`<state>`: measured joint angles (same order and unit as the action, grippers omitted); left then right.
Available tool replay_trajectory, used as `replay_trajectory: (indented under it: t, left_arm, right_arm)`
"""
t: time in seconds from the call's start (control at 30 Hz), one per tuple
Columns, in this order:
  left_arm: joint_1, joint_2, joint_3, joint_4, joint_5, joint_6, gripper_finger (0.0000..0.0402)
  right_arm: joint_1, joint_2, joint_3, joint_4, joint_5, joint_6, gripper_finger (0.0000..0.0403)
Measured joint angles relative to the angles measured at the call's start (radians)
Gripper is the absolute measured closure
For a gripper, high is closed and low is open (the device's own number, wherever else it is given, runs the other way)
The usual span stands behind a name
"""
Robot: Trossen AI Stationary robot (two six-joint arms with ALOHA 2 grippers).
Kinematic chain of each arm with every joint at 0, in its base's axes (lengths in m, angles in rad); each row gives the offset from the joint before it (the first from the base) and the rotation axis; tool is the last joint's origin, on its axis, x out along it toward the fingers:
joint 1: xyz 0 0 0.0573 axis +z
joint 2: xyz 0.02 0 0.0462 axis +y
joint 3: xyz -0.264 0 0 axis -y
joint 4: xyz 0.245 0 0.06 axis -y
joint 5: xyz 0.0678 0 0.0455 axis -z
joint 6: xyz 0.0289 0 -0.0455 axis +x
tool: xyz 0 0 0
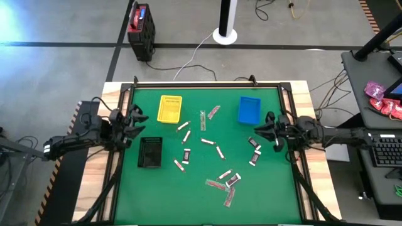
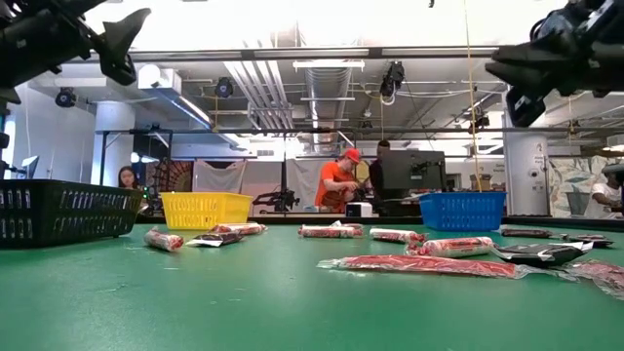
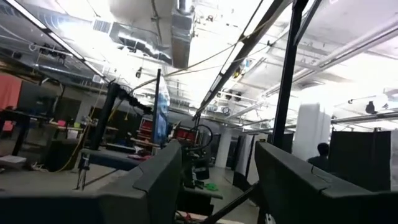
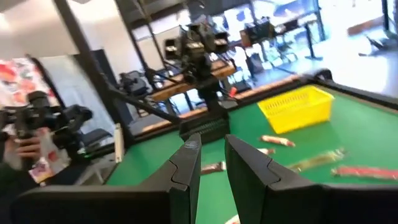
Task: Sort candy by brand, put in halloween buckets
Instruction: Put the white candy stick into the blue bin
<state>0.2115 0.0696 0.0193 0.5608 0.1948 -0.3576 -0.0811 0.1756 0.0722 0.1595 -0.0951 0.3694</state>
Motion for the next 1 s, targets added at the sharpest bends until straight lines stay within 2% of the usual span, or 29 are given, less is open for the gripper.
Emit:
replay_trajectory:
  t: [0.17, 0.5, 0.7, 0.8, 0.87, 1.0]
  left_arm:
    - [0.0, 0.001, 0.0, 0.005, -0.003, 0.006, 0.0212]
    - [0.0, 0.003, 0.0, 0.056, -0.004, 0.034, 0.0212]
    - [0.0, 0.003, 0.0, 0.061, -0.004, 0.007, 0.0212]
    - [0.0, 0.003, 0.0, 0.012, -0.003, -0.079, 0.0212]
    - [-0.001, 0.005, 0.0, -0.038, -0.002, -0.166, 0.0212]
    - [-0.01, 0.038, 0.0, -0.063, -0.016, -0.212, 0.0212]
  right_arm:
    - [0.005, 0.087, 0.007, 0.039, 0.02, 0.032, 0.0337]
    - [0.032, 0.289, 0.006, 0.375, 0.044, 0.006, 0.0337]
    - [0.05, 0.451, 0.081, 0.362, 0.046, 0.032, 0.0337]
    - [0.051, 0.548, 0.164, 0.272, 0.046, 0.033, 0.0337]
    - [0.051, 0.612, 0.244, 0.123, 0.047, 0.037, 0.0337]
    - [0.051, 0.736, 0.424, -0.215, 0.107, 0.068, 0.0337]
